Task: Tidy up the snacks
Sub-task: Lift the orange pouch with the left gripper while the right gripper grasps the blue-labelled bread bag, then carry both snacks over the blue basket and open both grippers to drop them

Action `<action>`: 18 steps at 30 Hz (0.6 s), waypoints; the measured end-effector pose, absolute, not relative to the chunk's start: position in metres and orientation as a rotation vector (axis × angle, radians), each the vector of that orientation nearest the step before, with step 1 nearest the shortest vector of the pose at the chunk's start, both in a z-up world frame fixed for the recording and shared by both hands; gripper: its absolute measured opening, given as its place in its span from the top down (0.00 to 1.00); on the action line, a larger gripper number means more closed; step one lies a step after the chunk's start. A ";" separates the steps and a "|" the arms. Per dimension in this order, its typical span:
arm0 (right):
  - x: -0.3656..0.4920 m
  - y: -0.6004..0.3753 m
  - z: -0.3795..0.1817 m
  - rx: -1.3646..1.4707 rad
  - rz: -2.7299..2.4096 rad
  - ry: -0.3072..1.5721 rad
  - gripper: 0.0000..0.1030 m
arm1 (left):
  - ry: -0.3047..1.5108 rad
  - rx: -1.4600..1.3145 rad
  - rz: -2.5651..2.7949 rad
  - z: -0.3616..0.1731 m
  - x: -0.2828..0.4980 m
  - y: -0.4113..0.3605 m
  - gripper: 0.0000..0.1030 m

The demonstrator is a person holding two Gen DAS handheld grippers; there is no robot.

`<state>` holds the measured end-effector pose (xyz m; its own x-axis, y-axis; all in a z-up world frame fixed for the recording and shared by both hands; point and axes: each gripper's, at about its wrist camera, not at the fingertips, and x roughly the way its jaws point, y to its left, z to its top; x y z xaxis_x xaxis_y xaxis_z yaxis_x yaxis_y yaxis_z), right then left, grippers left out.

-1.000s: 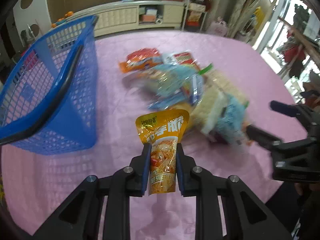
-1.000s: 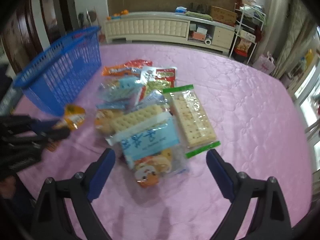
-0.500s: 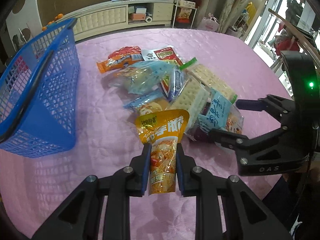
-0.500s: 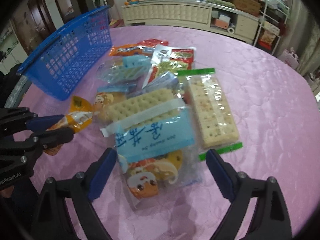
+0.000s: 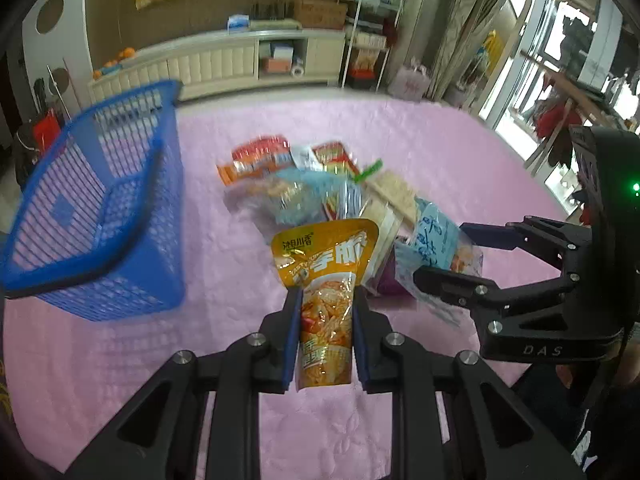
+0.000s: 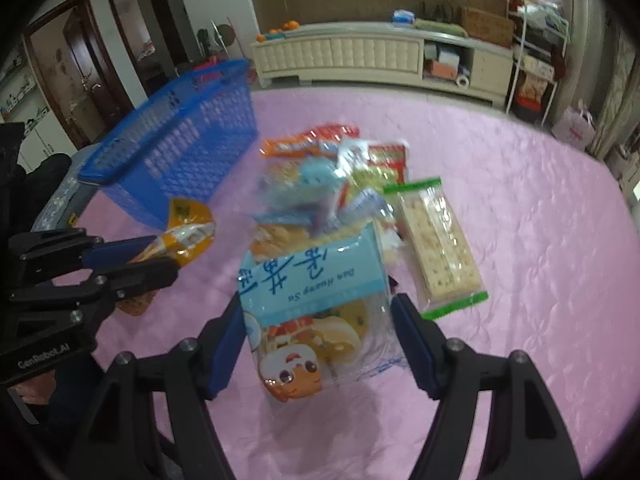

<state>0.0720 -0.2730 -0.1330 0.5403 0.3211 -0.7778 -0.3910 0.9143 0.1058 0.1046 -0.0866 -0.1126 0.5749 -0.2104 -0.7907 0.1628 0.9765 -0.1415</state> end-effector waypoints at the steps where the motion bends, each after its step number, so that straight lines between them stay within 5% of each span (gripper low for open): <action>1: 0.068 -0.269 -0.125 -0.092 0.422 0.890 0.27 | 0.916 -0.060 -0.221 -0.105 0.100 -0.083 0.79; 18: 0.047 -0.197 -0.028 -0.132 0.474 0.720 0.27 | 0.732 -0.013 -0.137 -0.015 0.065 -0.012 0.79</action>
